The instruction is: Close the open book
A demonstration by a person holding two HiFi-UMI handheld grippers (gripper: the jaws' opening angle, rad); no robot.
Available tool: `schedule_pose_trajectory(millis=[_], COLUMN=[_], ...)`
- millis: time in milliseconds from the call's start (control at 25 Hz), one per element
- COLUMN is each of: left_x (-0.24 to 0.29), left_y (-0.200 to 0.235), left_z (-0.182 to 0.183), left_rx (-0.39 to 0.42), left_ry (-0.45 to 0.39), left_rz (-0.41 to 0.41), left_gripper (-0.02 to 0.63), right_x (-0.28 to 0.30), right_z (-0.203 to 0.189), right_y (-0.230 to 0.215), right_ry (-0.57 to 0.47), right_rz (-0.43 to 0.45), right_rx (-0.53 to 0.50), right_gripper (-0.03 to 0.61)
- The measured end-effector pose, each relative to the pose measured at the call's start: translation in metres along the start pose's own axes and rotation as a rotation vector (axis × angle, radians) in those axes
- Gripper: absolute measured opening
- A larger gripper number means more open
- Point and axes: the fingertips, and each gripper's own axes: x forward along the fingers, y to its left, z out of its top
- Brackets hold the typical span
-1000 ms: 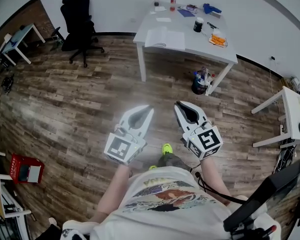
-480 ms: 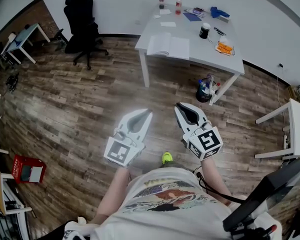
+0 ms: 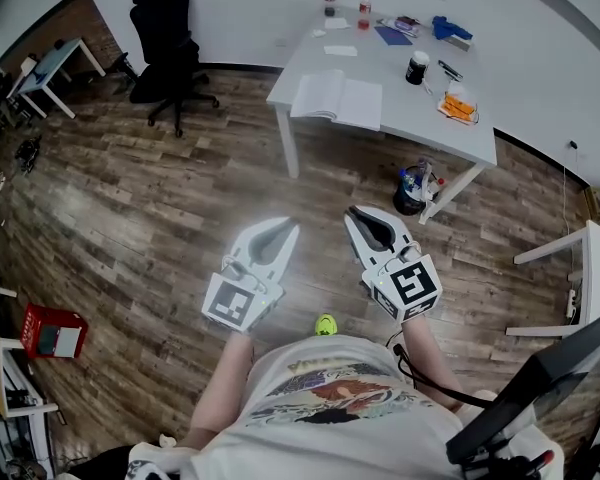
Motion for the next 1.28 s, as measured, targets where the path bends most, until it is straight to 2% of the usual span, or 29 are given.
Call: schedule_pose_trajectory(millis=[360,600,800,960,1280], left_x=[0.03,0.048,0.058,0.078,0.104], left_y=[0.012,0.021,0.032,0.04,0.098], left_z=[-0.02,-0.016,-0.022,-0.031,-0.037], left_rx=[0.005,0.017,0.006,0.0,0.004], left_ry=[0.047,0.04,0.046,0.065,0.056], left_rz=[0.021,0.036,0.042,0.028,0.009], left_gripper=[0.014,0.014,0.014,0.014,0.014], right_x=[0.012,0.022,0.034,0.043,0.099], right_z=[-0.012,-0.018,-0.019,-0.02,-0.016], right_y=[-0.04,-0.055,-0.061,-0.083,-0.107], right_ry=[0.006,0.015,0.018,0.024,0.051], right_rz=[0.01,0.026,0.036,0.028,0.015], right_rx=[0.013,0.019,0.017,0.017,0.005], right_gripper=[0.028,0.026,0.028,0.028,0.028])
